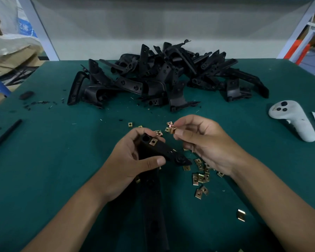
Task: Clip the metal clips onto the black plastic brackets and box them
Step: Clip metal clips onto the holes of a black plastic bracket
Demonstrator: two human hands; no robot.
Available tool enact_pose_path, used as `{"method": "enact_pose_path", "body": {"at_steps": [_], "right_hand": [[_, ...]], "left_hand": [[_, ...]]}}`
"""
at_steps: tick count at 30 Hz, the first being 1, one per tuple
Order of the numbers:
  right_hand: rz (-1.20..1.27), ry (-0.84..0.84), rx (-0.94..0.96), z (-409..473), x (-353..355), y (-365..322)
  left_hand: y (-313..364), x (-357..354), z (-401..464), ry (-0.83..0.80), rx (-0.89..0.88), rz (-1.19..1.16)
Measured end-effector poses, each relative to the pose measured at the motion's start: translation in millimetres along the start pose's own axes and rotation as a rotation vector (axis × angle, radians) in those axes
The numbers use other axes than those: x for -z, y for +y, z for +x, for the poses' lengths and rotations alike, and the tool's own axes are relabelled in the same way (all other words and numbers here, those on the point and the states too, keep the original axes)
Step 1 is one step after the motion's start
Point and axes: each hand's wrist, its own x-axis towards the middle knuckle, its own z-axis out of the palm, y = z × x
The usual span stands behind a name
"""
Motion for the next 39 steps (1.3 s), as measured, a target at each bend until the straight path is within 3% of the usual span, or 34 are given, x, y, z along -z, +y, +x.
{"method": "enact_pose_path", "body": {"at_steps": [8, 22, 39], "right_hand": [[-0.240, -0.021, 0.056, -4.4, -5.7, -2.4], [-0.289, -0.001, 0.146, -5.4, -8.1, -4.1], [-0.286, -0.015, 0.108, -6.4, -12.5, -2.3]], "left_hand": [[4.3, -1.6, -2.0, 0.042, -0.101, 0.011], [4.6, 0.0, -1.5, 0.087, -0.151, -0.008], [5.5, -0.1, -1.4, 0.093, -0.177, 0.005]]}}
